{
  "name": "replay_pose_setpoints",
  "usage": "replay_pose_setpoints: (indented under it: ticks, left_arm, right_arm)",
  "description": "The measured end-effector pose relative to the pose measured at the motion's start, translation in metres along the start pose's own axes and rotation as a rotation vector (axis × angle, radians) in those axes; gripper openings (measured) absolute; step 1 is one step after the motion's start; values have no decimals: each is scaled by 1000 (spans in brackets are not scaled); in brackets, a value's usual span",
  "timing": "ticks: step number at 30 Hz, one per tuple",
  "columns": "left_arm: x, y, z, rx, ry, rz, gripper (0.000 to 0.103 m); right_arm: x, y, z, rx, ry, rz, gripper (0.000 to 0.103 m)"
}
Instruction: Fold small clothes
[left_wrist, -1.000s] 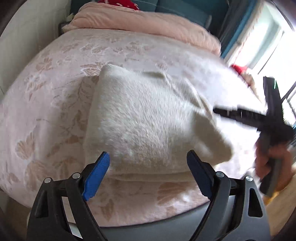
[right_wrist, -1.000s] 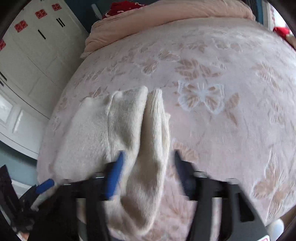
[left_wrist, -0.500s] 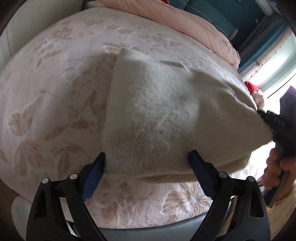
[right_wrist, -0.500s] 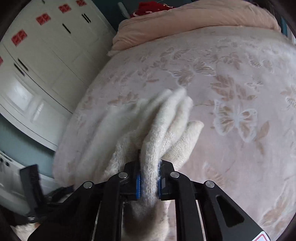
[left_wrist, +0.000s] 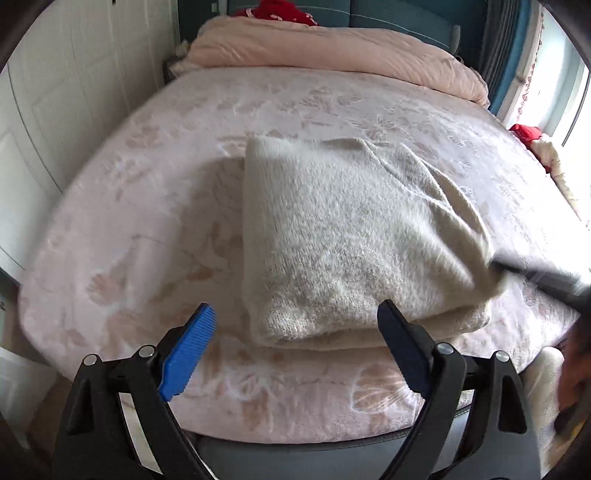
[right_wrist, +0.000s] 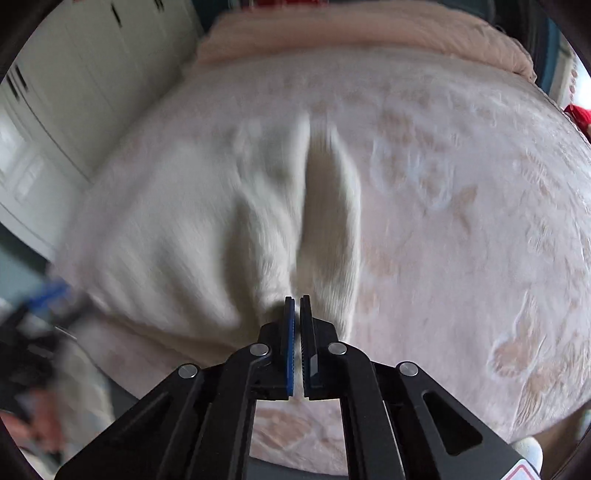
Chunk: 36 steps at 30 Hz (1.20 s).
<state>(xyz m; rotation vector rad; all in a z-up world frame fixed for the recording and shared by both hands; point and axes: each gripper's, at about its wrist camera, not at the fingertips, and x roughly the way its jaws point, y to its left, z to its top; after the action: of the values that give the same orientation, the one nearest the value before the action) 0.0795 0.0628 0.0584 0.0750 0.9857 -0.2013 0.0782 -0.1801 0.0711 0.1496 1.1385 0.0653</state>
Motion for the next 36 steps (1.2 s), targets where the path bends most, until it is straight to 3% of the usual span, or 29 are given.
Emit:
replay_pose_setpoints:
  ticks: [2, 5, 8, 13, 15, 25, 36]
  left_arm:
    - [-6, -4, 2, 0, -12, 24, 87]
    - [-20, -8, -1, 16, -37, 62, 90]
    - [-34, -14, -2, 24, -76, 54, 93]
    - [-58, -29, -9, 34, -129, 65, 95]
    - [-66, -32, -14, 30, -146, 66, 96]
    - [-95, -41, -34, 0, -203, 119, 96]
    - [-105, -60, -42, 42, -209, 134, 96]
  right_arm:
    - [6, 7, -11, 2, -23, -57, 3]
    - [-35, 10, -11, 59, -96, -41, 6]
    - [-79, 17, -15, 93, -184, -48, 9]
    - [-108, 20, -35, 149, -270, -109, 34]
    - [-117, 25, -49, 147, -295, -136, 36]
    - [-136, 35, -77, 122, -351, -159, 47]
    - [-142, 42, -82, 116, -380, -171, 48]
